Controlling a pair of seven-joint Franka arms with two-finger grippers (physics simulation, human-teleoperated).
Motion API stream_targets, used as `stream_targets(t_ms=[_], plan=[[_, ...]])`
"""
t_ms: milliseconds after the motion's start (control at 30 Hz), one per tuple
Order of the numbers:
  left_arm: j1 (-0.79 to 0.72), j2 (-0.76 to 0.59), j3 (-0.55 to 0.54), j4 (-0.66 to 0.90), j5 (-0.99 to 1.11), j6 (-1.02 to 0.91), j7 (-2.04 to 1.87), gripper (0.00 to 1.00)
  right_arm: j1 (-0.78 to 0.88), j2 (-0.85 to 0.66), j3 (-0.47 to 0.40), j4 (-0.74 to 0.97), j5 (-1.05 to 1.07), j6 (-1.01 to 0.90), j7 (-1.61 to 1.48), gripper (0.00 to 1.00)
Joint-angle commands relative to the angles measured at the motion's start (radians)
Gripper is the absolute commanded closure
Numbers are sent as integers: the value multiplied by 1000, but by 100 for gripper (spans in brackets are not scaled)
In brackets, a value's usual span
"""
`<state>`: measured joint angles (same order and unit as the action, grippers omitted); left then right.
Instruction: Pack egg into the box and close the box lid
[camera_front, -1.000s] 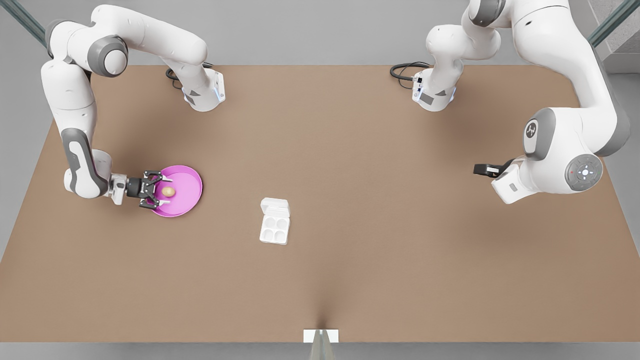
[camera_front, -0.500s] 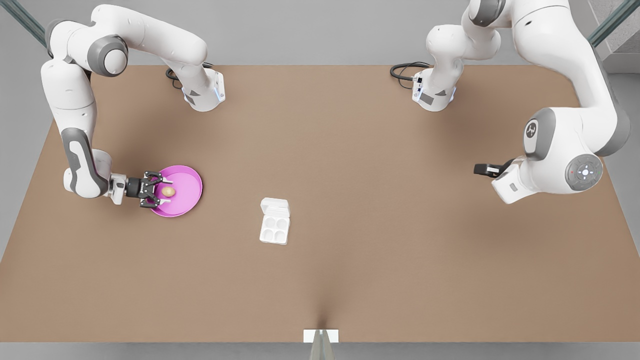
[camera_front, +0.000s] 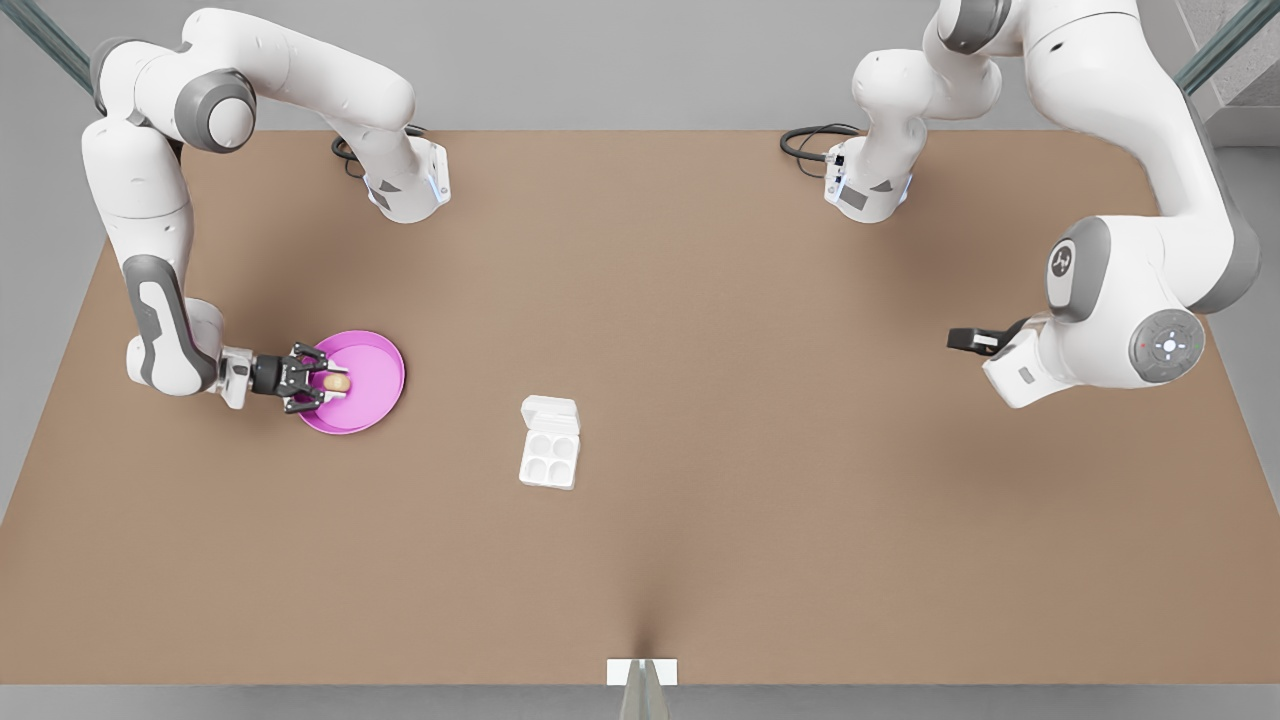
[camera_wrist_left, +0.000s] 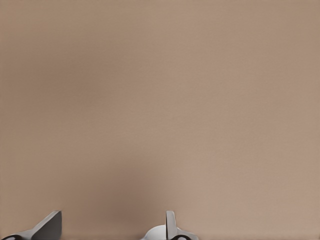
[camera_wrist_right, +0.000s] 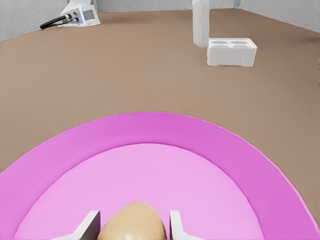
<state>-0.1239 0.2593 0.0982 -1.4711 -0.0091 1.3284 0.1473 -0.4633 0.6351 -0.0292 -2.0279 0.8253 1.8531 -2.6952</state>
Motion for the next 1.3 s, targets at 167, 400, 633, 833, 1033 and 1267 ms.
stream_targets(t_ms=[167,400,633,833,1033,1267], plan=[[1,5,0,0,1,5,2,0,0,-2,0,0,0,0,2,47],[0,5,0,0,0,5,2,0,0,-17,12,0,0,-6,34,50],[1,1,0,0,0,2,2,0,92,-163,14,3,-41,2,349,49],[1,1,0,0,1,3,2,0,357,-362,17,8,-66,118,1025,49],[1,8,2,0,1,6,2,0,617,-301,173,153,-202,411,1794,48],[0,8,2,0,1,6,2,0,788,44,109,535,-247,557,2163,48]])
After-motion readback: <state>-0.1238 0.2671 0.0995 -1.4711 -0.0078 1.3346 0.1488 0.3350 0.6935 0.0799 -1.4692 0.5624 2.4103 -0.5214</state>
